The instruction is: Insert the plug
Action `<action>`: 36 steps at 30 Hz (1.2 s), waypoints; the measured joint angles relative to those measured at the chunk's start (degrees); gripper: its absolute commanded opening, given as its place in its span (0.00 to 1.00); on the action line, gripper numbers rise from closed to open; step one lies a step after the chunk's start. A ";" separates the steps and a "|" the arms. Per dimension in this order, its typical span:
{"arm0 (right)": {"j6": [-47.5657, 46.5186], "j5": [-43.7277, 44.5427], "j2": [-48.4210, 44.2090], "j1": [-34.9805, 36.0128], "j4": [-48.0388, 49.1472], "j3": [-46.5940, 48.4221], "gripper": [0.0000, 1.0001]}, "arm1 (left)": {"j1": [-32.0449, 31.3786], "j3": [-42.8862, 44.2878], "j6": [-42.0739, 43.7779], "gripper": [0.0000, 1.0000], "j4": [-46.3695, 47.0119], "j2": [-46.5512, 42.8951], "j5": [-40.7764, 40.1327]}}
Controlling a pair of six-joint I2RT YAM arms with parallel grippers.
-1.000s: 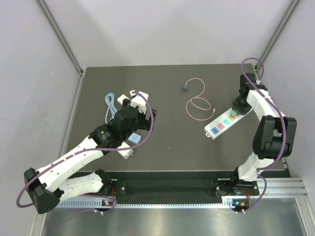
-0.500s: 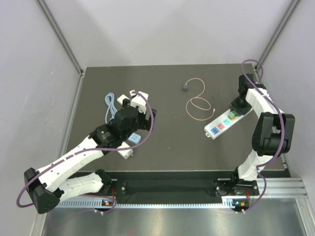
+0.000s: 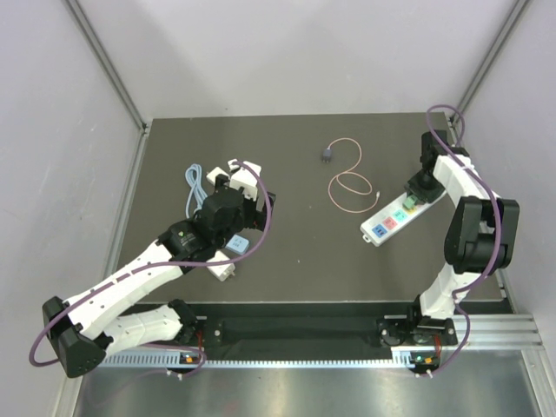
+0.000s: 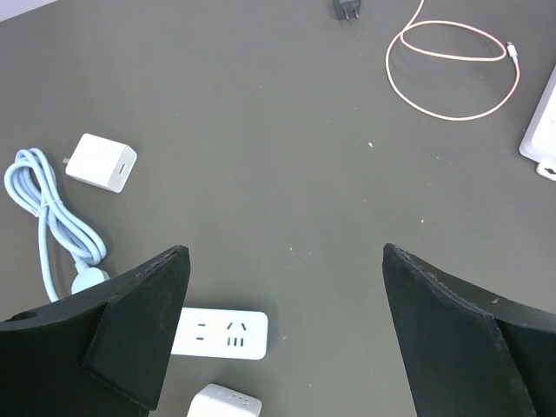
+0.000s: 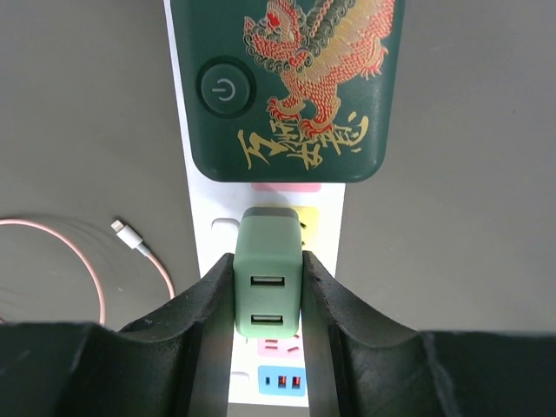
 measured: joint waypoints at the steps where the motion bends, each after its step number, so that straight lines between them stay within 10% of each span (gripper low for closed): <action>1: -0.07 0.04 -0.07 -0.02 0.35 -0.20 0.00 | 0.00 0.00 0.00 0.96 0.00 0.00 -0.13; 36: 4.35 23.43 -4.74 13.42 13.11 -13.05 0.00 | 0.00 -0.02 -0.07 0.96 0.00 -0.04 -0.33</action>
